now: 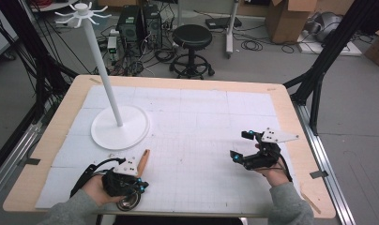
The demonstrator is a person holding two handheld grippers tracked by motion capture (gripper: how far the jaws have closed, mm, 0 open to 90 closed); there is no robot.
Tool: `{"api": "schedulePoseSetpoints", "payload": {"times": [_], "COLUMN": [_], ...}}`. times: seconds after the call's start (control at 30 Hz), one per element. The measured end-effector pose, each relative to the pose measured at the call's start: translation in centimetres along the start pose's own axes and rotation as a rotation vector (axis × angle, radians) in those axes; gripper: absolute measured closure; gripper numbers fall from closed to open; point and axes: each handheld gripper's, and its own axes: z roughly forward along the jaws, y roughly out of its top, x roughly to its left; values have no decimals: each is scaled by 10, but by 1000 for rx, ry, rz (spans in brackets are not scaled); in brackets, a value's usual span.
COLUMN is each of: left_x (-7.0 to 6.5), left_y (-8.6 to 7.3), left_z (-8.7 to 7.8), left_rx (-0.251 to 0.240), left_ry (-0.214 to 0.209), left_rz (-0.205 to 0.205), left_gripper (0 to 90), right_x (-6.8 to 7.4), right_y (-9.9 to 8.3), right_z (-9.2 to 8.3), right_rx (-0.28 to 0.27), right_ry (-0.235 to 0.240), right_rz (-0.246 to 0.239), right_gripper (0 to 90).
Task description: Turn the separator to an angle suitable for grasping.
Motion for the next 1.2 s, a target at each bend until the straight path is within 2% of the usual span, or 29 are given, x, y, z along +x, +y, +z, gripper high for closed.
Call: {"api": "schedulePoseSetpoints", "payload": {"times": [0.13,0.27,0.37,0.47,0.6,0.7,0.77,0.83,0.87,0.93,1.03,1.13,1.2], "left_x": [1,2,2,2,3,5,7,11,14,22,35,44,47], "left_y": [-7,-13,-15,-14,-13,-11,-9,-8,-8,-9,-12,-13,-13], "left_z": [-7,-12,-13,-10,-11,-15,-20,-25,-28,-32,-34,-34,-32], "left_rx": [1,-6,-10,-1,-28,-69,-101,-124,-135,-142,-123,-130,-128], "left_ry": [4,6,8,-6,-17,-18,-1,40,61,86,139,163,175], "left_rz": [5,-8,-11,-12,-26,-37,-52,-61,-81,-105,-140,-181,-188], "left_gripper": [897,898,897,897,897,897,897,897,897,897,896,896,896], "right_x": [0,0,0,0,0,0,0,0,0,-1,0,0,-1], "right_y": [0,0,0,0,0,0,0,0,0,0,0,0,-1], "right_z": [0,1,1,1,1,1,1,1,0,1,1,1,2], "right_rx": [1,1,4,5,3,2,2,1,2,2,4,7,6], "right_ry": [1,1,2,1,3,0,0,0,2,0,2,2,2], "right_rz": [0,1,-3,-5,-5,-1,-2,-3,-1,-5,-3,-2,-3], "right_gripper": [33,33,33,33,33,33,33,33,33,33,33,33,33]}}
